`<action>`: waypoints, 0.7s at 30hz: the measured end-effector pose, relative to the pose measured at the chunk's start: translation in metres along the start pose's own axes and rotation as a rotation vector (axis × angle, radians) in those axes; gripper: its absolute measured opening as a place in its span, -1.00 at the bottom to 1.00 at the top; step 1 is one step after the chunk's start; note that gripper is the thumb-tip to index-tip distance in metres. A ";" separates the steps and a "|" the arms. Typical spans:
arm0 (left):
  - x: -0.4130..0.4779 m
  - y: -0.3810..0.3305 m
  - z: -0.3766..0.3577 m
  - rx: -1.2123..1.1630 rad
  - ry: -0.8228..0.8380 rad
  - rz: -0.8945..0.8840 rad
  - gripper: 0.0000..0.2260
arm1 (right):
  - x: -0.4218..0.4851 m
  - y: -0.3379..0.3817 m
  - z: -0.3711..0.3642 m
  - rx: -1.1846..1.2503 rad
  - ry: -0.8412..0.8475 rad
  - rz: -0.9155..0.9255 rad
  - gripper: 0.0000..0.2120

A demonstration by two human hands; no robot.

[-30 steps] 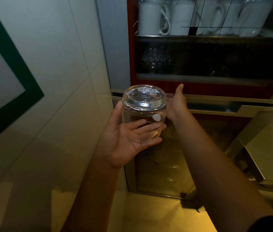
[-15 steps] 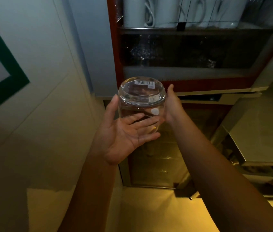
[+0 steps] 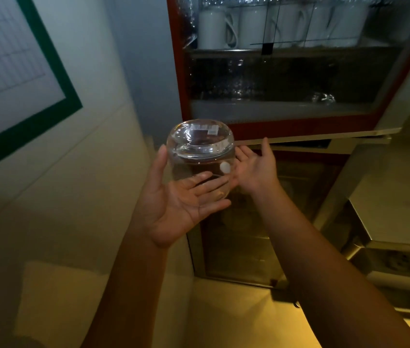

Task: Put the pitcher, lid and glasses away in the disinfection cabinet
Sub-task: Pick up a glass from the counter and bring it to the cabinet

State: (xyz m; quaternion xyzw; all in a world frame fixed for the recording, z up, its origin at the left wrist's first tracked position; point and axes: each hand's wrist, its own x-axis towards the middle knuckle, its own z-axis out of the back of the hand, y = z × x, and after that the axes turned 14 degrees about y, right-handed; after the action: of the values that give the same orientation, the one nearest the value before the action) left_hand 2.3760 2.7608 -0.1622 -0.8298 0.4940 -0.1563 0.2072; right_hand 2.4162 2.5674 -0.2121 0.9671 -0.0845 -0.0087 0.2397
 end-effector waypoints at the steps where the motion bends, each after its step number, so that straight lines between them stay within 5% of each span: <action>1: -0.006 0.003 -0.001 -0.010 -0.002 -0.017 0.11 | -0.005 0.000 -0.001 0.010 -0.007 0.011 -0.31; 15: -0.082 0.039 -0.013 -0.019 -0.141 -0.199 0.09 | -0.077 -0.033 -0.026 -0.272 -0.014 -0.132 -0.47; 21: -0.112 0.042 -0.013 -0.040 -0.167 -0.273 0.15 | -0.109 -0.056 -0.053 -0.771 0.067 -0.227 -0.65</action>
State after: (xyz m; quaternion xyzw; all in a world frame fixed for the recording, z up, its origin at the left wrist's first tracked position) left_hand 2.2867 2.8398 -0.1775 -0.9034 0.3605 -0.1037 0.2077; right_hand 2.3212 2.6590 -0.1933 0.8091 0.0404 -0.0348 0.5852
